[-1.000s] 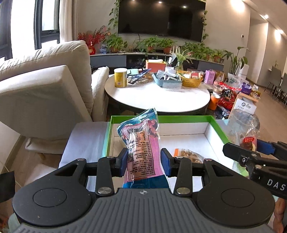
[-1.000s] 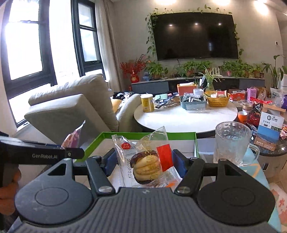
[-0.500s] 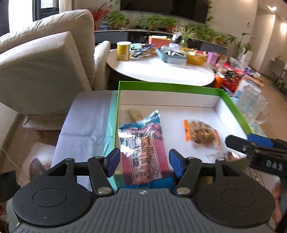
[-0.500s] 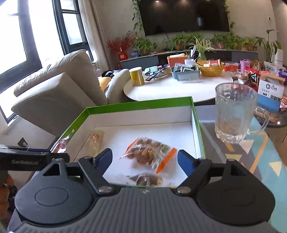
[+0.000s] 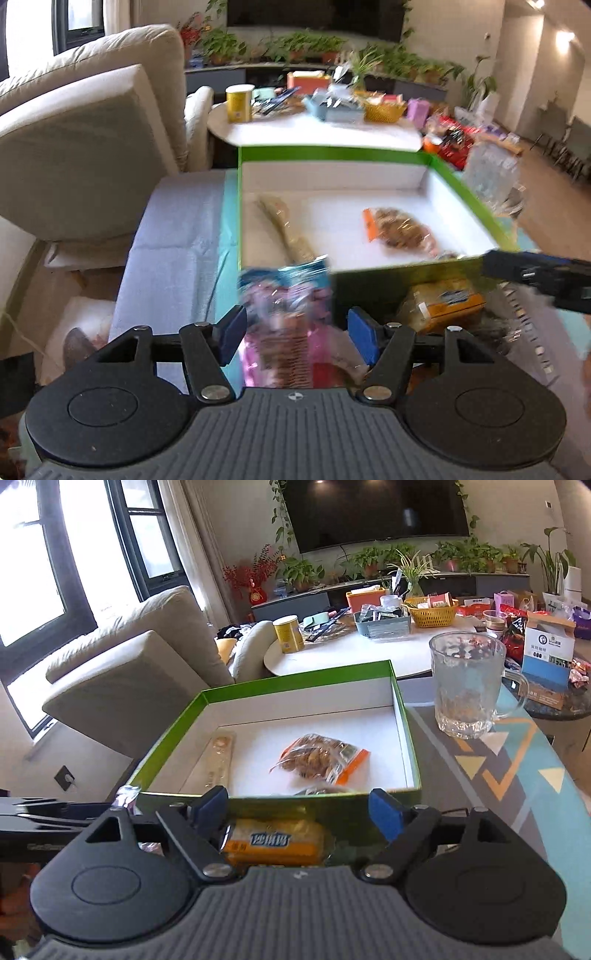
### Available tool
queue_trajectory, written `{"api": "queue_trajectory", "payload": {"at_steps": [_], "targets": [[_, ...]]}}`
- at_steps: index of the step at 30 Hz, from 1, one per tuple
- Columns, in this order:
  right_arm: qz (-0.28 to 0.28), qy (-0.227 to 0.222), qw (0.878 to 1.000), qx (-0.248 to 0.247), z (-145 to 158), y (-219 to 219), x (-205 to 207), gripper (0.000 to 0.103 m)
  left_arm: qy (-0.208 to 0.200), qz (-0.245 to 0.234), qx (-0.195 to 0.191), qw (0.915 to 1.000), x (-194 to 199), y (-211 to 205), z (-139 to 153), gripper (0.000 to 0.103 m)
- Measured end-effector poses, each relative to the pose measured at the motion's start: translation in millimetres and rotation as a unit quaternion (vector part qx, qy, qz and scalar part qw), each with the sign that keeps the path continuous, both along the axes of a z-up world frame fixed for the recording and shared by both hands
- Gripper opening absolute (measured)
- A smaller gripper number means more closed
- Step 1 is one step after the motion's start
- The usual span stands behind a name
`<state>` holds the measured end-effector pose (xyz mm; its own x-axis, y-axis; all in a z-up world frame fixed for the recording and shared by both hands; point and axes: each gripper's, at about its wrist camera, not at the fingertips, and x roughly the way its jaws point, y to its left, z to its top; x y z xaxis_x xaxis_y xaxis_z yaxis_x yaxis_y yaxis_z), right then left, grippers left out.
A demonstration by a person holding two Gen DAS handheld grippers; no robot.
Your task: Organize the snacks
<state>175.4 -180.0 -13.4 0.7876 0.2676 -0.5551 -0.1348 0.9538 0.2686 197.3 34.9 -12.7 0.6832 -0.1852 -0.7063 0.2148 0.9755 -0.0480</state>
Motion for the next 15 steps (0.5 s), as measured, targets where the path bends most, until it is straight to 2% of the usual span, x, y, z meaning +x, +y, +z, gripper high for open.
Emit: {"api": "queue_trajectory", "payload": {"at_steps": [2,3,5,6,9,11,15], "targets": [[-0.003,-0.004,1.0,-0.003,1,-2,-3,0.066,-0.001,0.006,0.009,0.9999,4,-1,-7,0.042],[-0.006,-0.006,1.0,-0.005,1,-3,-4,0.066,0.005,0.007,0.007,0.9999,7,-1,-9,0.017],[-0.014,-0.009,1.0,-0.005,3,-6,-6,0.066,0.026,0.01,-0.013,0.9995,11,3,-13,0.014],[-0.017,-0.009,1.0,-0.002,3,-8,-6,0.066,0.022,0.011,-0.019,0.9995,10,4,-11,0.014],[-0.024,-0.014,1.0,0.0,5,-13,-7,0.066,-0.016,-0.002,-0.026,0.9995,4,1,8,0.009],[-0.03,-0.017,0.999,0.001,5,-15,-6,0.066,-0.036,-0.018,-0.041,0.9983,7,-3,26,0.009],[-0.032,-0.016,0.999,0.013,3,-17,-4,0.066,-0.08,-0.031,-0.027,0.9959,39,-27,52,0.009]]}}
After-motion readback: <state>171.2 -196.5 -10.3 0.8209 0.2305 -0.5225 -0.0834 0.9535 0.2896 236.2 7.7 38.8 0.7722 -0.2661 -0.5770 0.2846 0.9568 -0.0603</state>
